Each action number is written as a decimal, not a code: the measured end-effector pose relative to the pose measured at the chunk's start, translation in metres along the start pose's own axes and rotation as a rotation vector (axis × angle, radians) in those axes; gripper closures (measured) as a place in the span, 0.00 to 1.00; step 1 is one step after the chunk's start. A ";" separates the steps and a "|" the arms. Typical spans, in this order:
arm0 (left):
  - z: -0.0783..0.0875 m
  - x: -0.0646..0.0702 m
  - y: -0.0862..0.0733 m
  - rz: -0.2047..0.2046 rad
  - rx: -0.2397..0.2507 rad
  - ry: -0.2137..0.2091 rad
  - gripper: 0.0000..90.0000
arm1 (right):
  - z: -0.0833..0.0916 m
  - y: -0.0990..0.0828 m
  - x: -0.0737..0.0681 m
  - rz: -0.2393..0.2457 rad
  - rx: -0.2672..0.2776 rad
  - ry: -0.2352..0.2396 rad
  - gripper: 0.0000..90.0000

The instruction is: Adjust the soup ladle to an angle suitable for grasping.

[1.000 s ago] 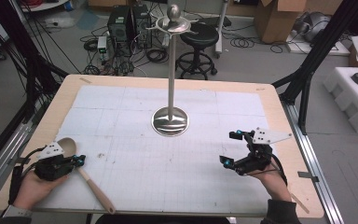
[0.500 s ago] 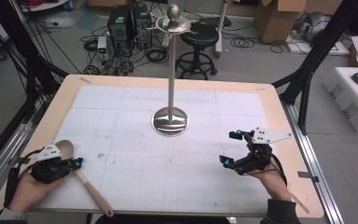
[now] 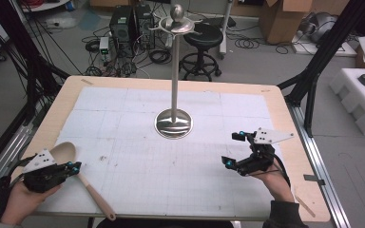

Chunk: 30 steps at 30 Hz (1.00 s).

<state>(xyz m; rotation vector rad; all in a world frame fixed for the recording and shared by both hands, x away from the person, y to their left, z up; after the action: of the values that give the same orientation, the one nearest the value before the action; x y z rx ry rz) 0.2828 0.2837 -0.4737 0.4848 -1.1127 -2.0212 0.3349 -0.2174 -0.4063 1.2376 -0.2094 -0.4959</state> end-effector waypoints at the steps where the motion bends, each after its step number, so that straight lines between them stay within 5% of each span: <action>1: 0.003 0.003 -0.002 -0.003 0.001 -0.002 1.00 | 0.000 0.000 0.001 0.004 0.001 -0.001 0.00; 12: 0.020 0.046 -0.017 -0.048 -0.009 -0.077 1.00 | -0.001 0.002 0.000 0.006 0.002 0.001 0.00; 21: 0.016 0.063 -0.030 -0.054 -0.050 -0.145 1.00 | -0.002 0.002 0.000 -0.001 -0.002 -0.001 0.00; 30: 0.009 0.064 -0.035 -0.074 -0.077 -0.166 1.00 | -0.001 0.002 0.001 0.002 -0.001 -0.004 0.00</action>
<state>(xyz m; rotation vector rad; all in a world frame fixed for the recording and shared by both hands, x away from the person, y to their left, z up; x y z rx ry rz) 0.2211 0.2508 -0.4961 0.3280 -1.1239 -2.1929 0.3365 -0.2167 -0.4046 1.2352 -0.2142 -0.4968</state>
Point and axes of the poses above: each handheld gripper's, and its own axes: z roughly backward along the jaws, y roughly out of its top, x roughly to its right, the point moved 8 cm from there along -z, roughly forward along the jaws
